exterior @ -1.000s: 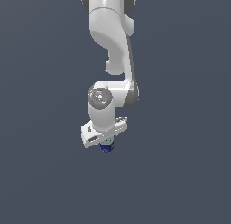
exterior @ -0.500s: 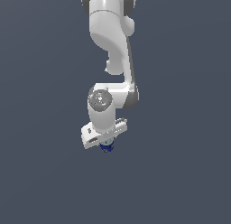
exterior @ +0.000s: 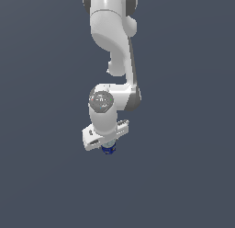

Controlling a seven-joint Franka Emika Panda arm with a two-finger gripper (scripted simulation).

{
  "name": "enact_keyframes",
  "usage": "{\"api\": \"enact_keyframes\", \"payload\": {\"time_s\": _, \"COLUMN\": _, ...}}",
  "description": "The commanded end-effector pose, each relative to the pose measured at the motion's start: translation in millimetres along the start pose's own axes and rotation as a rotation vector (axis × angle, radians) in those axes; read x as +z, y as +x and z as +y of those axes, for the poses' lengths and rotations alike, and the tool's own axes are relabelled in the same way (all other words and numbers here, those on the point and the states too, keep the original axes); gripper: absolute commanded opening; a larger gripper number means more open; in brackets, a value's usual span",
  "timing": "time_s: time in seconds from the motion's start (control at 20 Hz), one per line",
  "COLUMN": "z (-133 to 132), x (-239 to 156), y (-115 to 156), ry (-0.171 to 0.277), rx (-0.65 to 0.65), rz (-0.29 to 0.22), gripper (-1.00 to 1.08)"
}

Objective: Pick up the object and move it to a goal position.

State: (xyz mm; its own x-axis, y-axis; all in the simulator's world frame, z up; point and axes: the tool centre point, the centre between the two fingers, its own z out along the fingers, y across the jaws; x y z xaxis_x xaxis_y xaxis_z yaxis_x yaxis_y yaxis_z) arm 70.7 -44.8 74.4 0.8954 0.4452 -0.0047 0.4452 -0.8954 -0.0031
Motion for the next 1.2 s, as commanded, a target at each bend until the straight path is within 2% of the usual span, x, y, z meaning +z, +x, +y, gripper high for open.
{"api": "enact_keyframes", "payload": {"time_s": 0.0, "z": 6, "x": -8, "y": -2, "ry": -0.003, "rx": 0.001, "rz": 0.003, "gripper": -1.0}}
{"api": "enact_keyframes", "payload": {"time_s": 0.3, "z": 31, "x": -42, "y": -17, "ry": -0.003, "rx": 0.001, "rz": 0.003, "gripper": -1.0}}
{"api": "enact_keyframes", "payload": {"time_s": 1.15, "z": 135, "x": -180, "y": -76, "ry": -0.002, "rx": 0.001, "rz": 0.005, "gripper": -1.0}}
